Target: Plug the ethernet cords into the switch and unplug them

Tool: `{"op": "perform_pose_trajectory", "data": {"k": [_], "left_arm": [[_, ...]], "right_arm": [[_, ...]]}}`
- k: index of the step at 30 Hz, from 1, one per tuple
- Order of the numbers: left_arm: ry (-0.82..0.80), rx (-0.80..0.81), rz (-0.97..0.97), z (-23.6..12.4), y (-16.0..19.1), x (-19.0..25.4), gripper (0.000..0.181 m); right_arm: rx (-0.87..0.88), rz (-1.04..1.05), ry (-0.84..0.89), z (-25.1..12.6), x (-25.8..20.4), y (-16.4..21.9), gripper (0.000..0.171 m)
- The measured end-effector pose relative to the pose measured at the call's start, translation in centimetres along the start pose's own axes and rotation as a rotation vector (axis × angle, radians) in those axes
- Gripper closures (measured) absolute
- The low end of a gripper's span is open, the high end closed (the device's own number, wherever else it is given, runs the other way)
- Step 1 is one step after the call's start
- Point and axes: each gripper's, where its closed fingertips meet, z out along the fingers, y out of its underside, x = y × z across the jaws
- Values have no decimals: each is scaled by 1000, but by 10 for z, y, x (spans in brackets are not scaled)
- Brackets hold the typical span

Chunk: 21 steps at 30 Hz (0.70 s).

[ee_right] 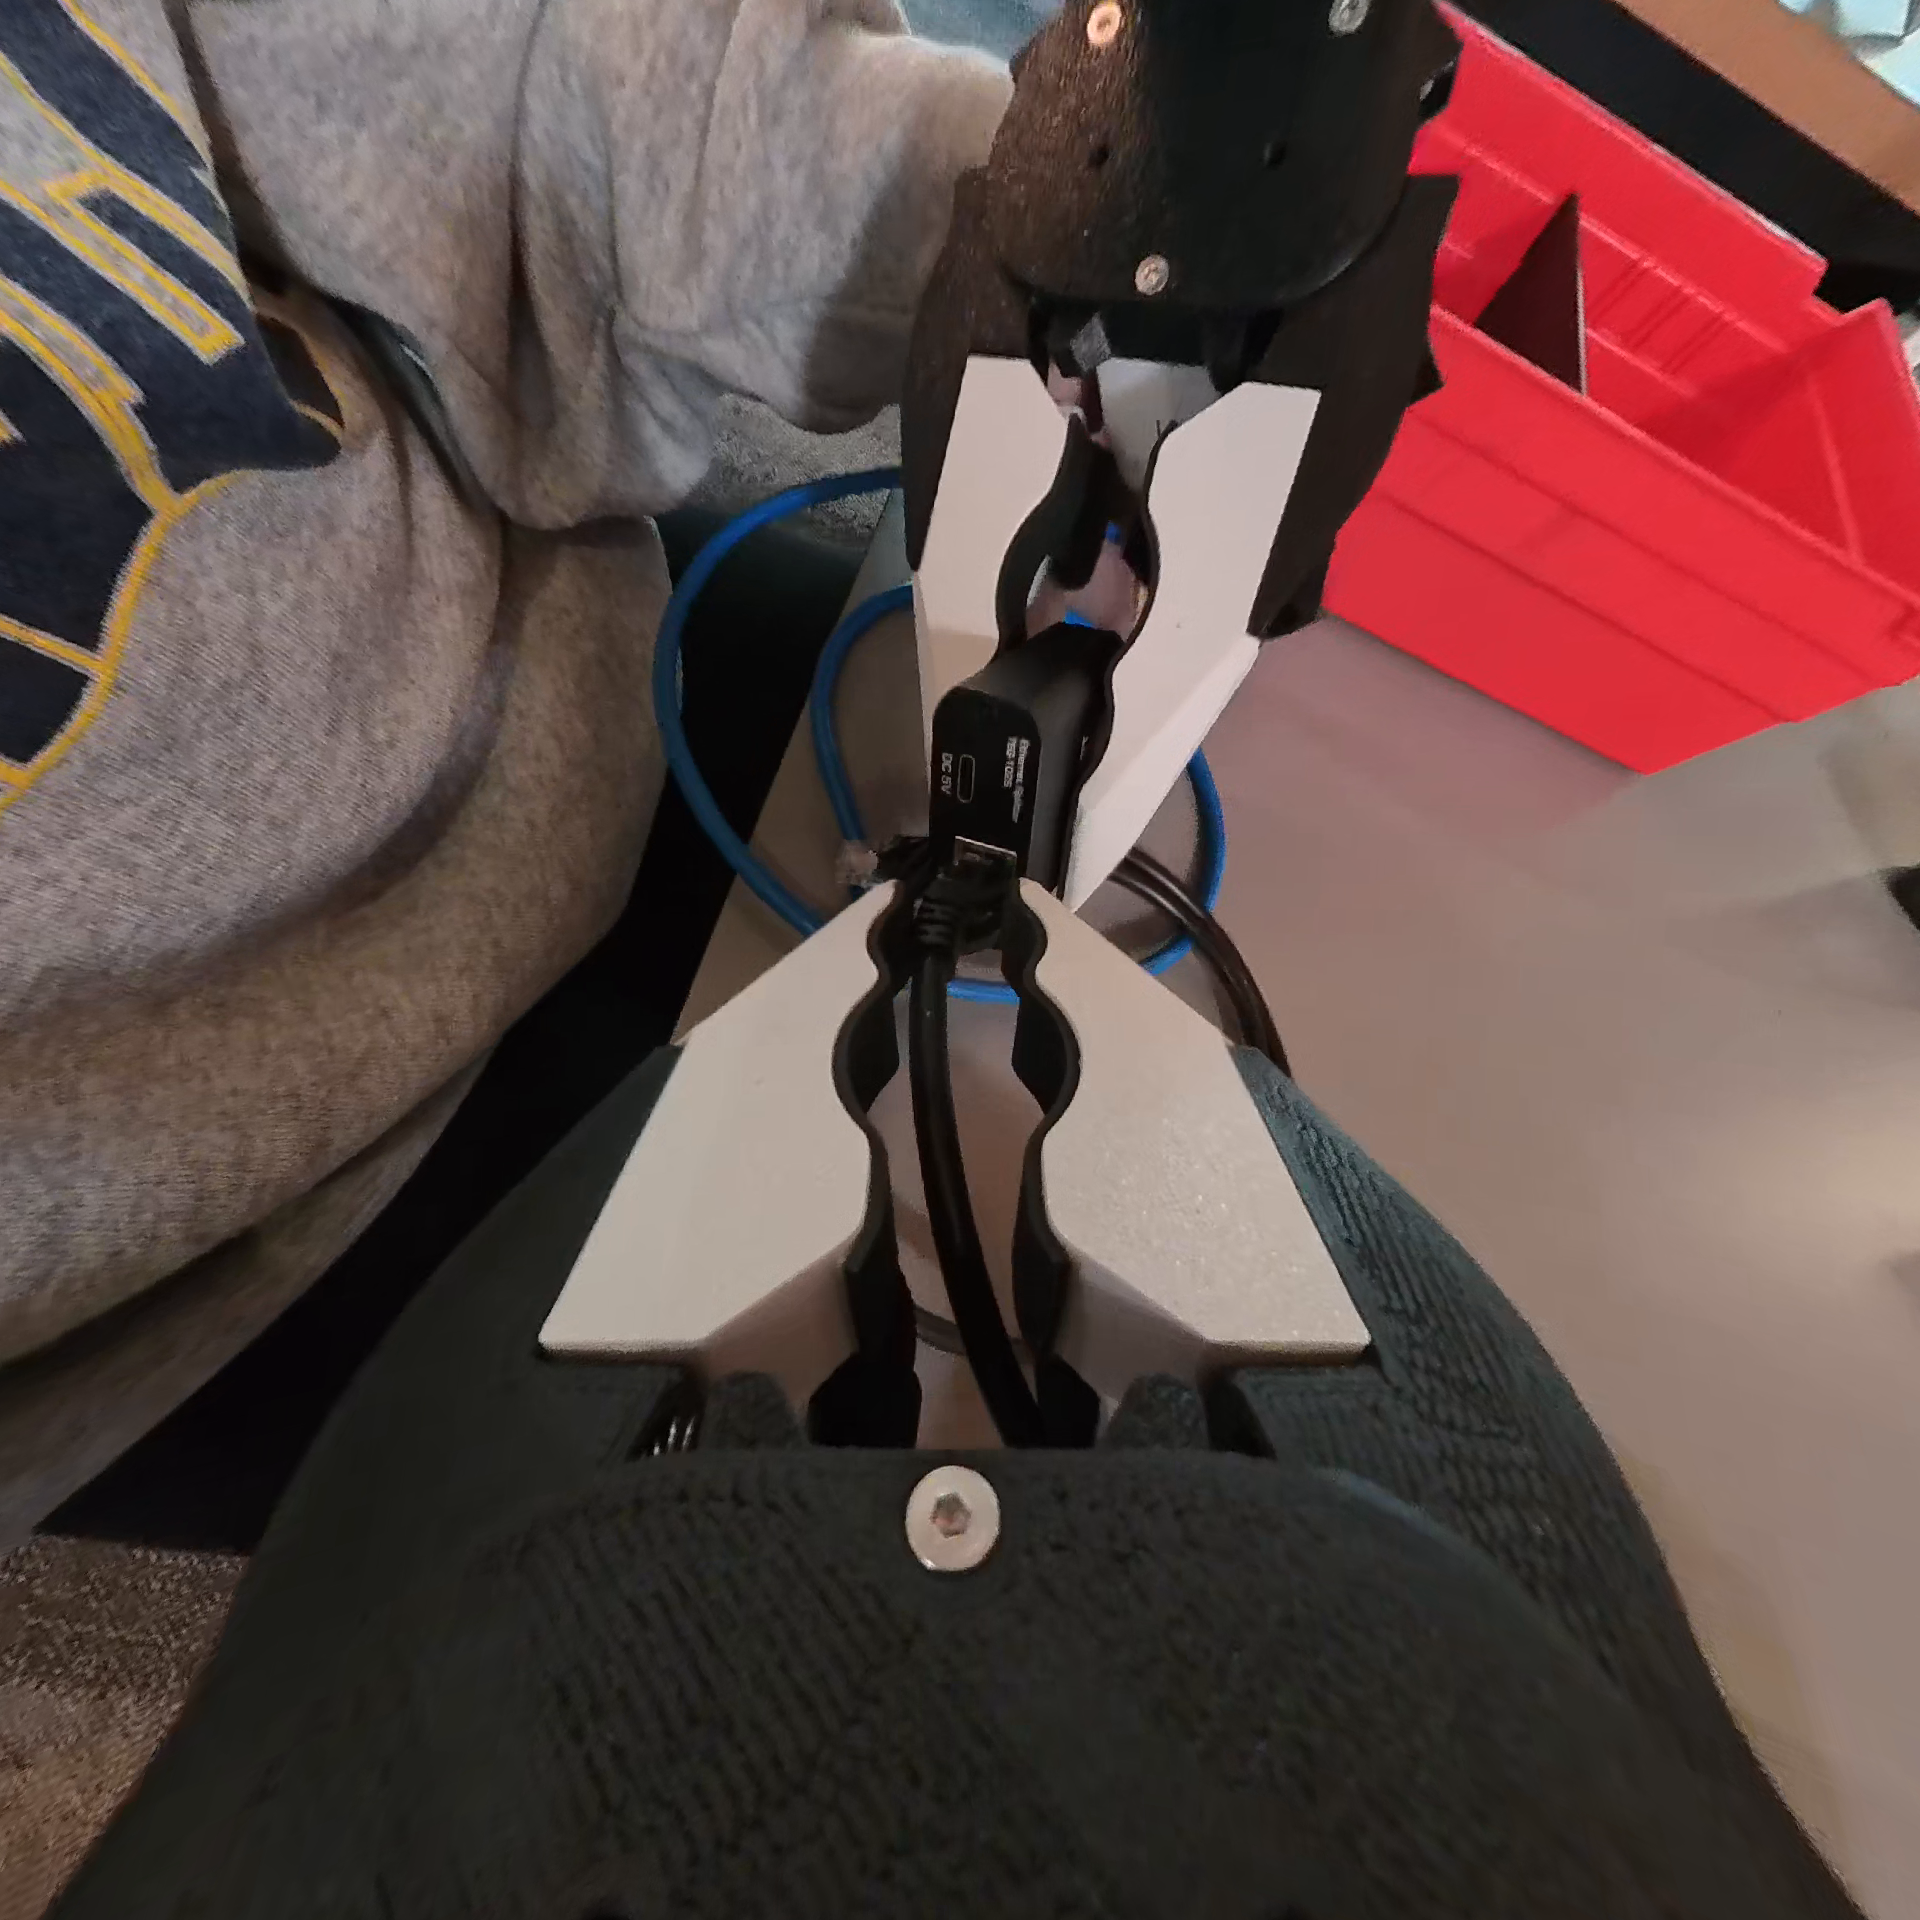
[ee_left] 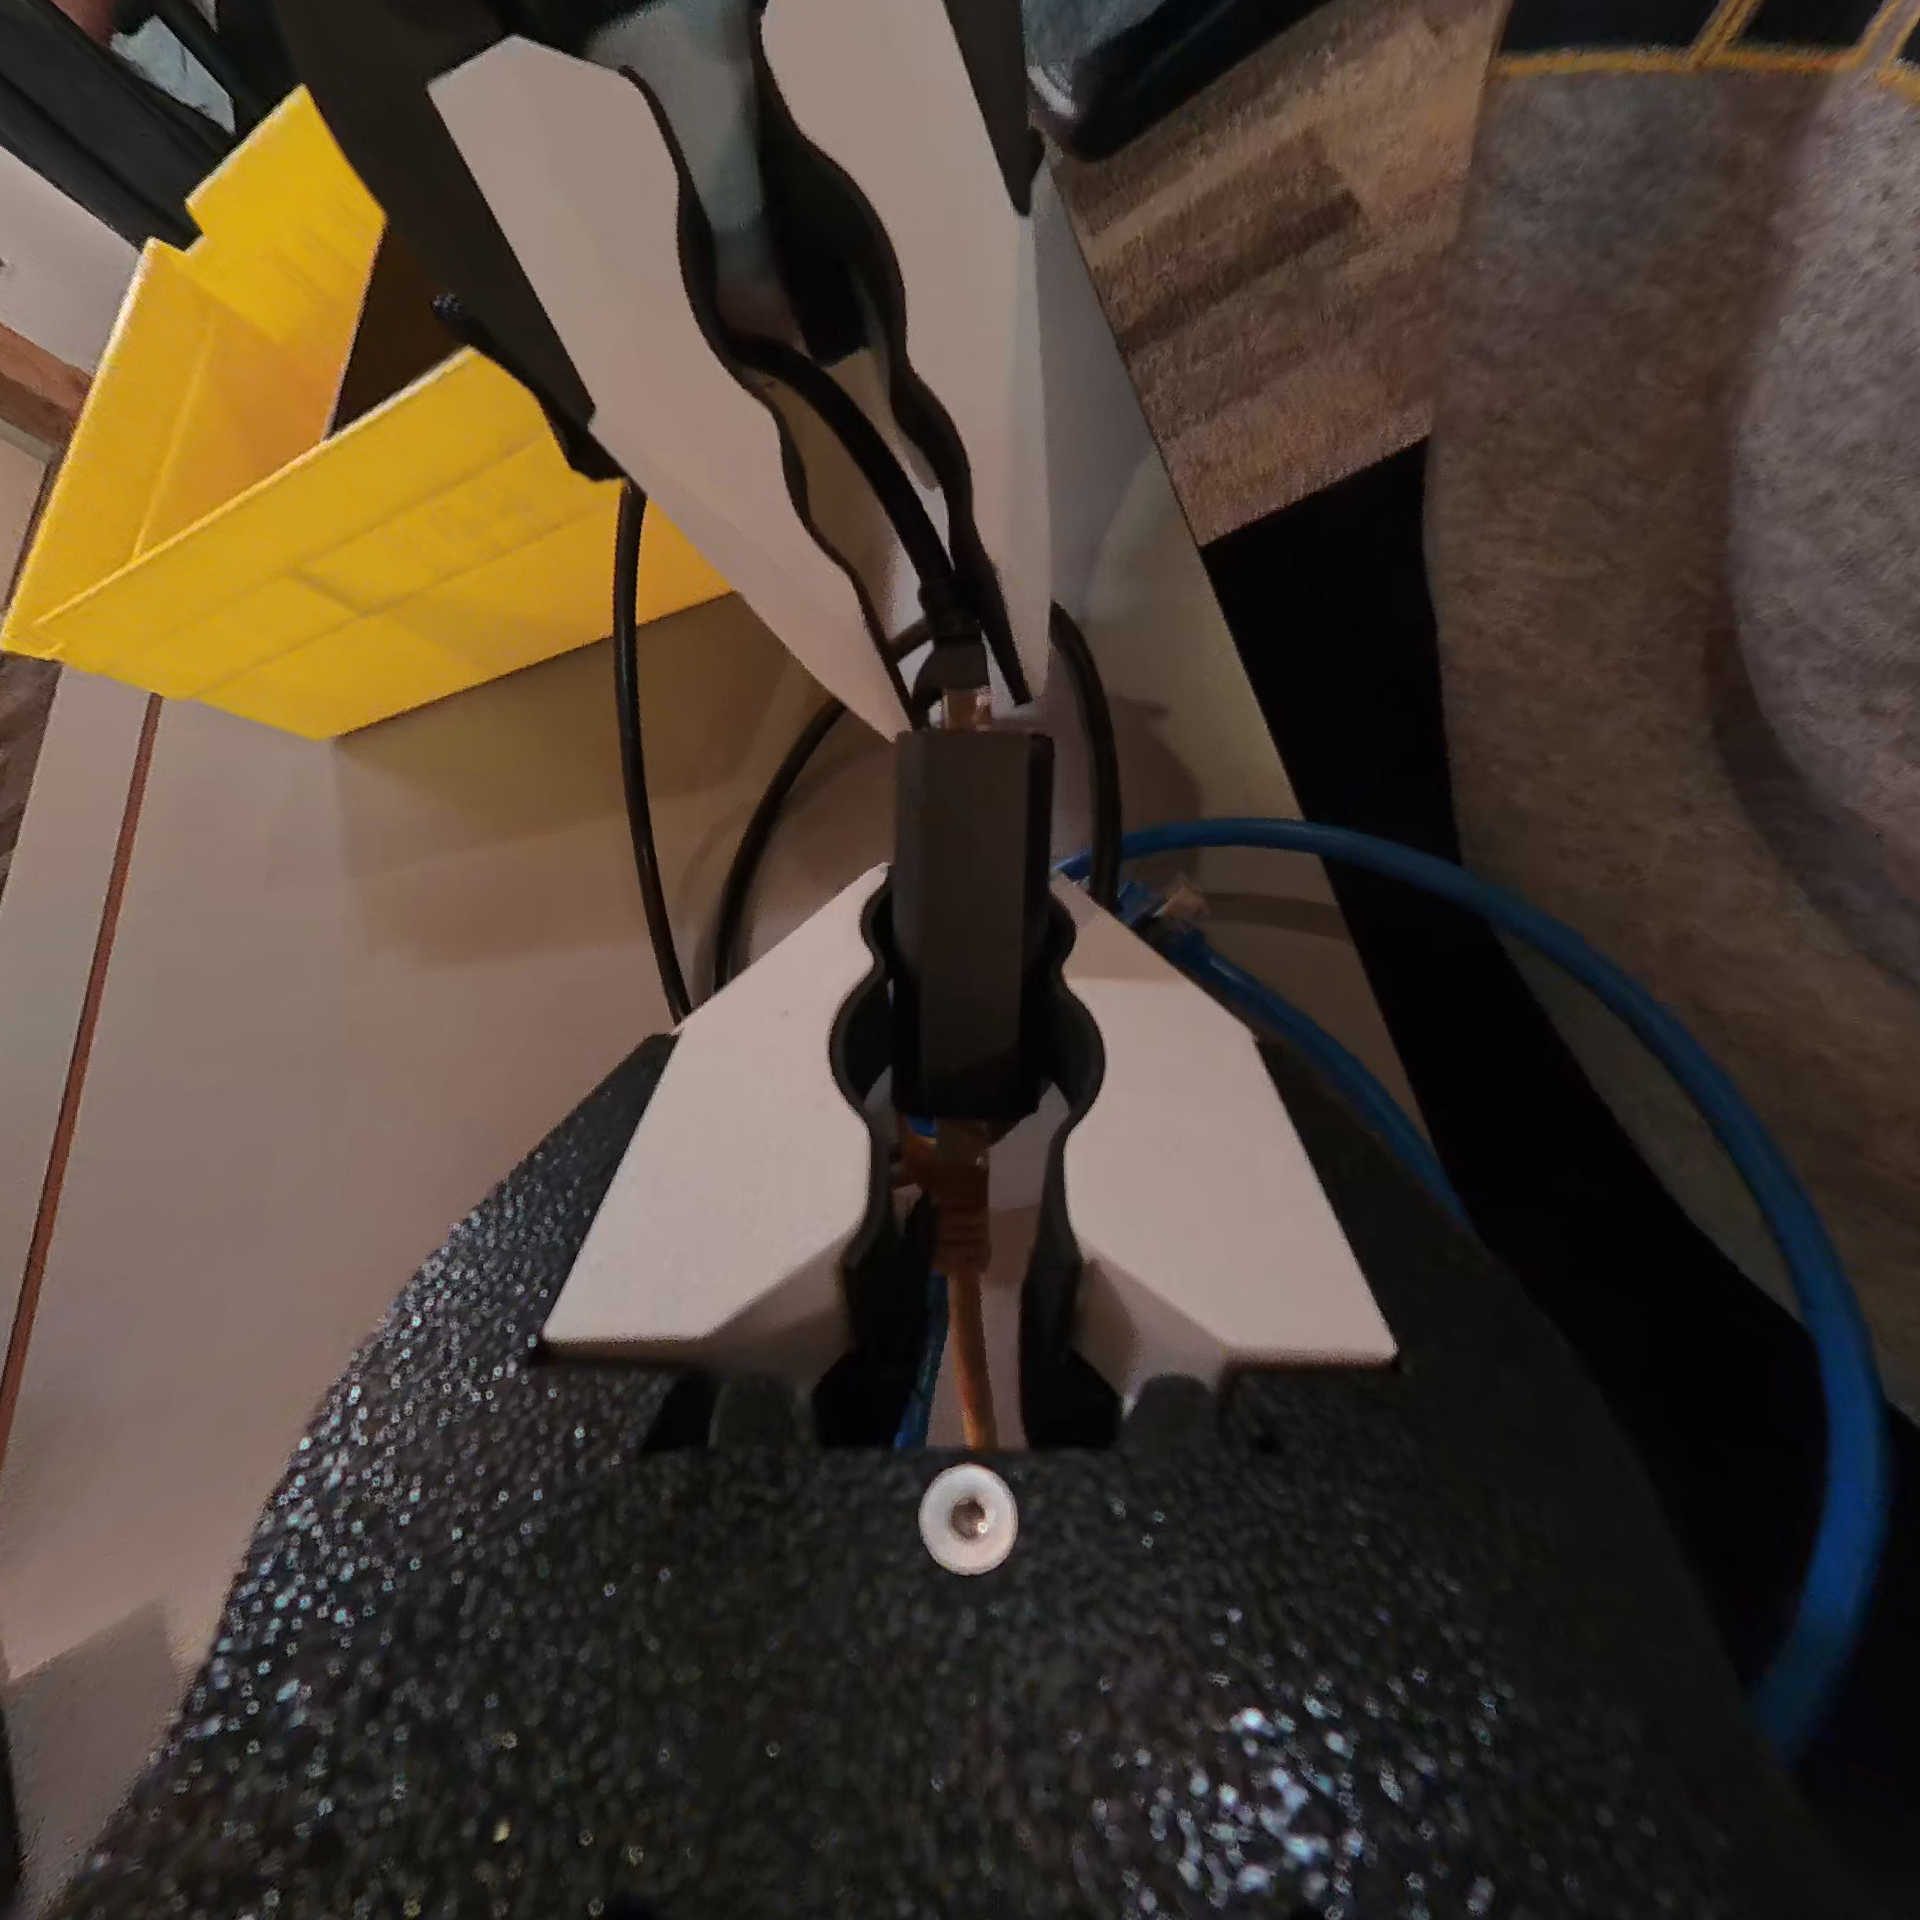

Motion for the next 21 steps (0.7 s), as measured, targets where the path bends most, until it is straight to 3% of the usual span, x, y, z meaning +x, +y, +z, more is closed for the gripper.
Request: {"op": "perform_pose_trajectory", "data": {"k": [1, 21], "left_arm": [[-3, 19, -8, -1, -2, -1, 159], [58, 160, -110, -25, -40, 8, 159]], "right_arm": [[11, 3, 0, -2, 1, -2, 156], [150, -12, -2, -24, -5, -41, 159]]}}
